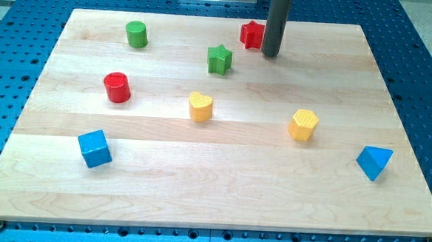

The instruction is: Place your arm at the bottom right of the red star

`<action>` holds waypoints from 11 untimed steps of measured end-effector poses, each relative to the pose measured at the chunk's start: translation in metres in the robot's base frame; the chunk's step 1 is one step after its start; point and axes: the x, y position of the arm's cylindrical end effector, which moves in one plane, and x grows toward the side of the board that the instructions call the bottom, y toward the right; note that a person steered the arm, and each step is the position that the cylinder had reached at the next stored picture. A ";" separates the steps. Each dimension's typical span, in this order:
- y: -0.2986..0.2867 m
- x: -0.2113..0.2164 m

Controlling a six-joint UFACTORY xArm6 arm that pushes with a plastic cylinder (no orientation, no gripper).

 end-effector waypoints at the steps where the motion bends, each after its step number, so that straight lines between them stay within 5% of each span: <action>1: 0.009 0.000; 6: 0.003 0.052; 7: 0.016 0.105; 8: 0.082 0.110; 10: 0.061 -0.005; 11: -0.027 0.035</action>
